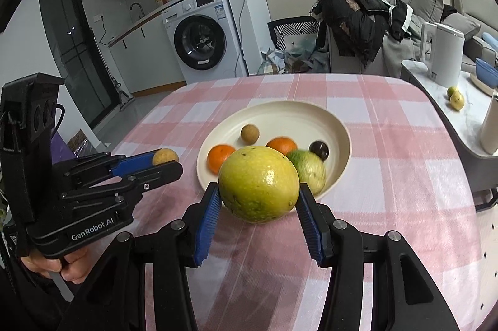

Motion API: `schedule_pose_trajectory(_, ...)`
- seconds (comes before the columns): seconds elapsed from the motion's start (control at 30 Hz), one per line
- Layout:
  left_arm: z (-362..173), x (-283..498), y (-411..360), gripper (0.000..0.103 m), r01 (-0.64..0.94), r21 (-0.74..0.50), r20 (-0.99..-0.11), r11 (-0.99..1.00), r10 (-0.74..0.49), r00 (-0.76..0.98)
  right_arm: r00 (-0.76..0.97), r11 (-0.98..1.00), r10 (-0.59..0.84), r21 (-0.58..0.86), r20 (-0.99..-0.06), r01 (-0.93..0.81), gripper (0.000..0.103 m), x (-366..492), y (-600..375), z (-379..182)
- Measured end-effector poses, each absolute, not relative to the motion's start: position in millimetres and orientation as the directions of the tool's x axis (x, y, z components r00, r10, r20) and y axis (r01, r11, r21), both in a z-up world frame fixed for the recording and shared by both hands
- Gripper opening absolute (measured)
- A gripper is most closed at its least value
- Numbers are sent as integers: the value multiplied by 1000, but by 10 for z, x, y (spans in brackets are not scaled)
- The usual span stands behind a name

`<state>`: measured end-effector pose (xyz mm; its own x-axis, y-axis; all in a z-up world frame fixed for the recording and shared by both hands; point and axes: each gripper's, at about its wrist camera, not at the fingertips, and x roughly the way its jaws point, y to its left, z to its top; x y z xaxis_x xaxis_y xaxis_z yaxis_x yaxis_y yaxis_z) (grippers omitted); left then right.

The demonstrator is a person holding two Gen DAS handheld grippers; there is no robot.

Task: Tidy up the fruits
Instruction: 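Carry the grapefruit and kiwi to the cream plate and release both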

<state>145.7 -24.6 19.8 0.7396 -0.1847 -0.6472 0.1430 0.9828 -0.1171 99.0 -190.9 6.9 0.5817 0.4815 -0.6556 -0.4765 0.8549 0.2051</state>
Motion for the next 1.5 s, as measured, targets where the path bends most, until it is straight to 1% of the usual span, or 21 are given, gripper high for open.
schedule_pose_trajectory(0.43,166,1938,-325,22,161,-131,-648,978,-207,732,606,866,472,206,-640,-456,50,1356,-1877,182)
schedule_pose_trajectory(0.67,94,2213,-382,22,169,-130,-657,977,-212,724,622,877,462,223,-632,-425,50,1617,-1908,146)
schedule_pose_trajectory(1.1,-144,2522,-447,22,184,-115,-690,976,-212,692,599,889,444,246,-667,-386,50,2082,-1861,-54)
schedule_pose_trajectory(1.5,-278,2591,-442,22,176,-102,-709,979,-196,677,581,891,436,238,-687,-387,50,2221,-1743,-171)
